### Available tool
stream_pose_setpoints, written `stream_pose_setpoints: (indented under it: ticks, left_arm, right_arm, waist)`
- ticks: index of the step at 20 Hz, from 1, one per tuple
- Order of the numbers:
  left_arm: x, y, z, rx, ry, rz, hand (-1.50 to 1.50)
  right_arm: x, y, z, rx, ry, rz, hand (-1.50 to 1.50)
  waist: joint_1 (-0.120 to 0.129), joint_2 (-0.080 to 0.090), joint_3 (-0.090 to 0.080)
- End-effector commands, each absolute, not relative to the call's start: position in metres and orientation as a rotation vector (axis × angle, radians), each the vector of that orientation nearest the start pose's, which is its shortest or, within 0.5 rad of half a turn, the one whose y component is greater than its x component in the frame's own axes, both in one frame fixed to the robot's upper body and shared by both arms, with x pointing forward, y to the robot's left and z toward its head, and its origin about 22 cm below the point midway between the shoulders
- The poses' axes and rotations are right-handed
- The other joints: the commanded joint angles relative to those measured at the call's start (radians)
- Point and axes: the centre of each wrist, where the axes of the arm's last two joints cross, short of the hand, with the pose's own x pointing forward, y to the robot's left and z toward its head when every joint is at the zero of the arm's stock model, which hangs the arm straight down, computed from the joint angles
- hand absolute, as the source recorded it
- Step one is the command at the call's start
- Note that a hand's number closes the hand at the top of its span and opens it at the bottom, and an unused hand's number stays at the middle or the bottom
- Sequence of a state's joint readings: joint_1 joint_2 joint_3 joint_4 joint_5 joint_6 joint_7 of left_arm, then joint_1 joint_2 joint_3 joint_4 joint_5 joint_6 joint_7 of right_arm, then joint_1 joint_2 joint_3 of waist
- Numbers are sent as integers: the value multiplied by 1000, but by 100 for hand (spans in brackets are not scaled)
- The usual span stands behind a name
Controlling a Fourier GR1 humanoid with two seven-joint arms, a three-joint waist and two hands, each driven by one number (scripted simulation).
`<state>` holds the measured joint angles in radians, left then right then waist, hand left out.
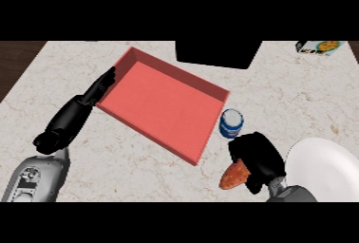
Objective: Pick the sweet potato from the plate and place it in the cardboard box
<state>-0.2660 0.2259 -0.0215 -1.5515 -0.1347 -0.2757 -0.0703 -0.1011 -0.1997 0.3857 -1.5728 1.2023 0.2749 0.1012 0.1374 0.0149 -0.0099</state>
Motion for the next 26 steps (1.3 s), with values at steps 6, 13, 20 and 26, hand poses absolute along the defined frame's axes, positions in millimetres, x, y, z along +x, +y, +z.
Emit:
stream_pose_setpoints:
  ticks: [6,13,20,26]
  left_arm:
    - [311,224,81,-64,-1800,-655,0]
    - [315,220,74,-60,-1766,-653,0]
    - [318,227,74,-14,-1770,-634,0]
    - [311,233,62,-18,-1747,-634,0]
  right_arm:
    - [229,-28,69,-667,-1687,1621,150]
    - [219,12,114,-815,-1853,1538,150]
    - [231,15,159,-903,-1852,1009,150]
    - [254,39,193,-1016,-1764,775,150]
  waist:
    - [59,5,9]
    - [32,-7,6]
    - [-2,-12,6]
    - [-9,-11,5]
